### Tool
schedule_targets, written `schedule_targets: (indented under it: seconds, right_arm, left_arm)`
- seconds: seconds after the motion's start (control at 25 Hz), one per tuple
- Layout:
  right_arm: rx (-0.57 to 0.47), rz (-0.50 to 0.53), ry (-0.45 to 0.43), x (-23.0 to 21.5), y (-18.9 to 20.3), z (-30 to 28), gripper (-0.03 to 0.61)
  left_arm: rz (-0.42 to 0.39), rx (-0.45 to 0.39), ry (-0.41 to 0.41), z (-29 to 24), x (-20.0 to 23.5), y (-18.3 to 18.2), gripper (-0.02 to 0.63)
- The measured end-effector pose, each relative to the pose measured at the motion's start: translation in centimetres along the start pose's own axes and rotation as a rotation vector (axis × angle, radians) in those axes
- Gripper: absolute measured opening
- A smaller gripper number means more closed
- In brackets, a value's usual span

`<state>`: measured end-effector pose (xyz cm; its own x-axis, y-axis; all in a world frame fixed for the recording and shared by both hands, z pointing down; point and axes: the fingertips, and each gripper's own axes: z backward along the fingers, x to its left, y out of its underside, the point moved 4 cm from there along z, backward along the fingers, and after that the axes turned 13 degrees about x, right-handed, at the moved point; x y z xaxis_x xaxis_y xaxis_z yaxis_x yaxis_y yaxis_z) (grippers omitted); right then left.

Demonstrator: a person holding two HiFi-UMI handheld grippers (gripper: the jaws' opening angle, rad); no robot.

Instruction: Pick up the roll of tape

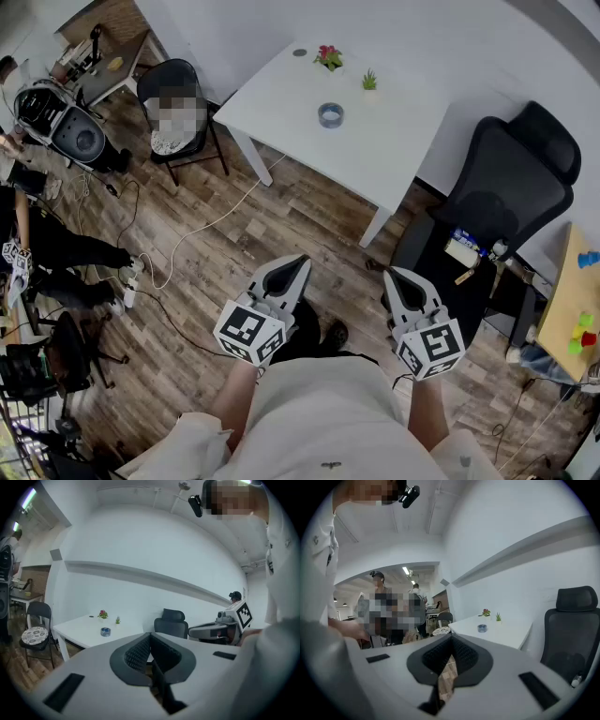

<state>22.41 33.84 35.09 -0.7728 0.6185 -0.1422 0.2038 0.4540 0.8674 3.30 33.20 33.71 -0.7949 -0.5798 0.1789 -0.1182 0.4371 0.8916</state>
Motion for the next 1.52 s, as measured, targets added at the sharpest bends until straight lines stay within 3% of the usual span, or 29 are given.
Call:
schedule_targets:
  seconds: [0.56, 0.84, 1.08, 1.2, 1.52]
  right_arm:
    - [-0.009, 0.086, -0.044, 1.0, 0.1, 0.9, 0.005]
    - [-0.007, 0.064, -0.055, 1.1, -0.4, -0.4, 0.006]
    - [-0.001, 0.039, -0.053, 0.8, -1.6, -2.4, 0.055]
    - [0.0, 0.036, -0.045, 0.5, -2.5, -3.8, 0.088]
    - [0.002, 0.025, -0.015, 0.5, -6.1, -8.1, 0.098]
  left_arm:
    - [-0.005, 0.01, -0.013, -0.2, -1.5, 0.4, 0.02]
    - [-0.01, 0.016, -0.004, -0.4, -0.5, 0.3, 0.021]
    - [-0.009, 0.019, 0.015, -1.1, 1.6, -0.1, 0.026]
    - [-0.005, 0.02, 0.02, -1.7, 3.3, -0.5, 0.107]
    - [-0.003, 0.01, 0.033, -2.2, 9.0, -2.4, 0.107]
